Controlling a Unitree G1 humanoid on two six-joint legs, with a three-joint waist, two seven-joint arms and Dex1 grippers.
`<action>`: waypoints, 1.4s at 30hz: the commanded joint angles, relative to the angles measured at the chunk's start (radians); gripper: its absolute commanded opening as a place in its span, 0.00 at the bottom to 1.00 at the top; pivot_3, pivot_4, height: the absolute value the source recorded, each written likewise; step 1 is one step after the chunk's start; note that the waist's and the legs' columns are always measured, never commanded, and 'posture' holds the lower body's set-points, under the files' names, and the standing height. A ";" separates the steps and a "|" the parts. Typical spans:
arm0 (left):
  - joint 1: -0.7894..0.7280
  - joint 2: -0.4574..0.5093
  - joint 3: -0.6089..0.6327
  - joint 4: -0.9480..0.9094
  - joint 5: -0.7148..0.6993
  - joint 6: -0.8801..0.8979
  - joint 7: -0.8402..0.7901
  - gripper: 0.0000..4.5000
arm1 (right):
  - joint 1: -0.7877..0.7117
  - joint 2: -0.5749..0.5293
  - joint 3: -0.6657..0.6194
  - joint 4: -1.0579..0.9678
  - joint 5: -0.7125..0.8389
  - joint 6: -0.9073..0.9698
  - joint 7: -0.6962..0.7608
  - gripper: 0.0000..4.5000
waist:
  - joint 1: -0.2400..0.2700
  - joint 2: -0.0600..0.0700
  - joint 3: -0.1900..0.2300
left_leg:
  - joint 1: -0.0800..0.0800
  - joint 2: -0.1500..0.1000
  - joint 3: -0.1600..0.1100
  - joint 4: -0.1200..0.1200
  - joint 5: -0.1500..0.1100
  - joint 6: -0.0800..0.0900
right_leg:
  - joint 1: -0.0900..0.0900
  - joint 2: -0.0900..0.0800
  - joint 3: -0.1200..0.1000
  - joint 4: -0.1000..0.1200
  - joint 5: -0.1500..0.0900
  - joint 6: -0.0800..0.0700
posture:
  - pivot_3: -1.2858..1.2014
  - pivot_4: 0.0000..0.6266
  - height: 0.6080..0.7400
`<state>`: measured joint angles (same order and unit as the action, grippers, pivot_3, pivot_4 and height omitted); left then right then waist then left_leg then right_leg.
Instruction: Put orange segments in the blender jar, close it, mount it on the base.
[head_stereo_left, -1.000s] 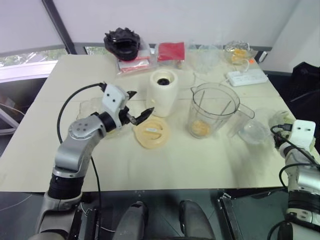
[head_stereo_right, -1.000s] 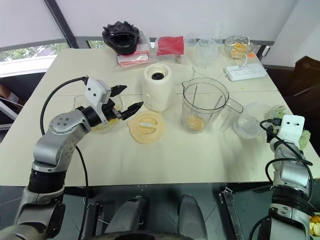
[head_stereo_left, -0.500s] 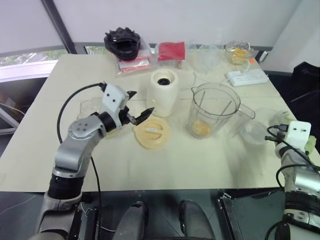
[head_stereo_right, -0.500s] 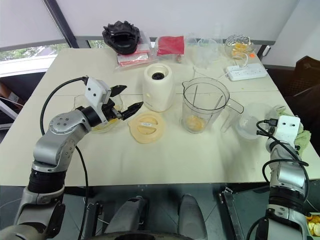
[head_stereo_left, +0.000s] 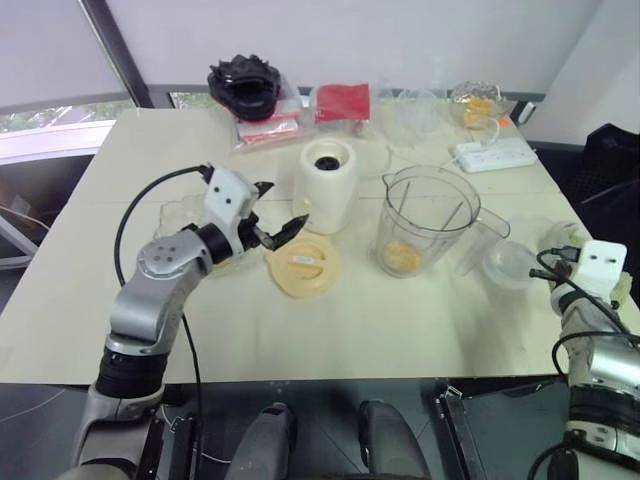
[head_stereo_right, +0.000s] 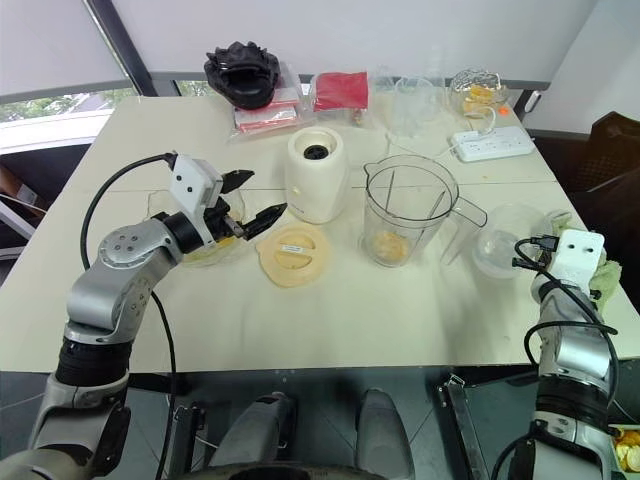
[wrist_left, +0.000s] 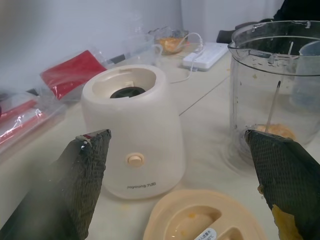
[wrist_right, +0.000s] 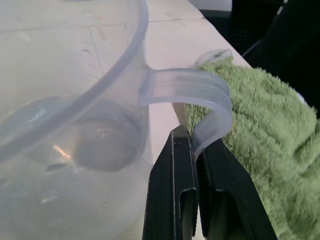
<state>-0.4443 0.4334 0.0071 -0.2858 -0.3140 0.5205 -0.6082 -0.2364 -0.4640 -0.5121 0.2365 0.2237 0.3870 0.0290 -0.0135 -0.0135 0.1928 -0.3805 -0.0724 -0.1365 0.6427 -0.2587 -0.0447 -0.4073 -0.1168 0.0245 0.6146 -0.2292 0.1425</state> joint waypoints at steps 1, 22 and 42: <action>-0.027 0.005 -0.002 -0.019 -0.002 -0.022 -0.003 1.00 | -0.031 0.067 -0.082 -0.080 0.095 -0.003 -0.054 0.01 | -0.002 0.000 0.000 | 0.000 0.000 0.000 0.000 0.000 0.000 | 0.000 0.000 0.000 0.000 0.000 0.000 | 0.52 0.24 1.00; -0.066 0.004 -0.024 0.041 0.004 -0.060 -0.033 1.00 | -0.108 0.046 -0.085 -0.237 0.126 0.006 -0.132 0.01 | -0.003 0.008 0.004 | -0.001 0.000 0.001 -0.001 0.000 0.000 | -0.003 0.000 0.000 0.000 0.000 0.000 | 0.52 0.24 1.00; -0.026 -0.051 -0.038 0.049 0.019 -0.101 -0.014 1.00 | -0.350 -0.336 0.164 -0.251 0.062 0.217 0.187 0.01 | 0.000 0.009 0.005 | -0.011 0.000 0.002 -0.001 0.000 0.000 | -0.013 0.000 0.000 0.001 0.000 0.000 | 0.52 0.24 1.00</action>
<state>-0.4711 0.3853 -0.0283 -0.2151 -0.2948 0.4442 -0.6276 -0.5566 -0.7668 -0.3325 0.0491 0.2984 0.6277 0.2015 -0.0130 -0.0045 0.1978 -0.3919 -0.0727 -0.1346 0.6420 -0.2586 -0.0444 -0.4201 -0.1172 0.0249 0.6158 -0.2288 0.1428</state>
